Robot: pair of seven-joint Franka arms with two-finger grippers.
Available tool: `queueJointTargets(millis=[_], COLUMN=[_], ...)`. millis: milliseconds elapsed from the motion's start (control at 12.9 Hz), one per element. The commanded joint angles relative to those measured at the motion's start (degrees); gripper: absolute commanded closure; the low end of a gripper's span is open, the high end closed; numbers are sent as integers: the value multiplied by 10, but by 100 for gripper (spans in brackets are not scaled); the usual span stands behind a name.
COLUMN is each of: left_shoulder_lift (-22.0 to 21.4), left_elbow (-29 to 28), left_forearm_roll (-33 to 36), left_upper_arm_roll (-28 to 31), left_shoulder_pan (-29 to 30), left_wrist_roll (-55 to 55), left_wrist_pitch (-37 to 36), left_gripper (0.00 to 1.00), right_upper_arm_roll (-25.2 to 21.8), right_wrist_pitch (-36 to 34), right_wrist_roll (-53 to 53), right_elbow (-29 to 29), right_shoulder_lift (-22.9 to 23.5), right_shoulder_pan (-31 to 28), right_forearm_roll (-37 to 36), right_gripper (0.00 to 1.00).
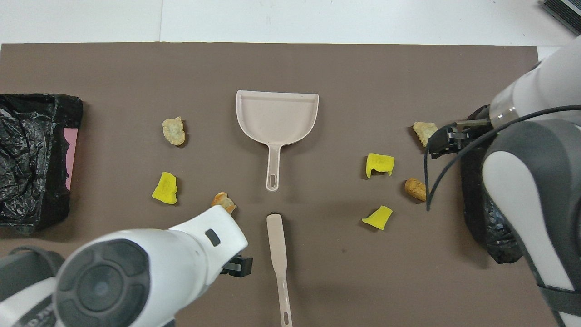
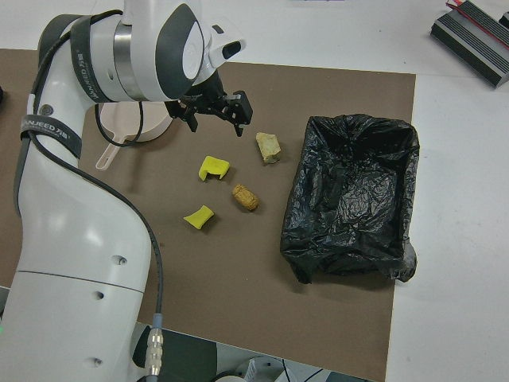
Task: Sweep and dump trash in bin
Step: 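Grasp the beige dustpan handle with the right gripper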
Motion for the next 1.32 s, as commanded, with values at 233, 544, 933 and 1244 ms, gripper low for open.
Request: queueJointTargets(millis=[233, 544, 933, 1244], left_shoulder_lift=[-23, 36, 91, 101], left_elbow=[-132, -166, -196, -204], left_forearm_roll=[-5, -7, -8, -8], left_upper_arm_roll=[11, 11, 11, 11], left_shoulder_pan=[-121, -187, -215, -221], left_wrist_roll=[-138, -221, -280, -277], left_wrist_pitch=[136, 215, 308, 316], left_gripper=[0, 0, 0, 5], right_upper_arm_roll=[8, 8, 23, 23], right_wrist_pitch=[92, 139, 193, 221], right_wrist_roll=[147, 229, 310, 313], right_elbow=[19, 60, 129, 124], right_shoulder_lift=[84, 154, 249, 282], right_shoulder_pan=[105, 163, 215, 245], right_forearm_roll=[16, 31, 29, 24], right_gripper=[0, 0, 0, 0])
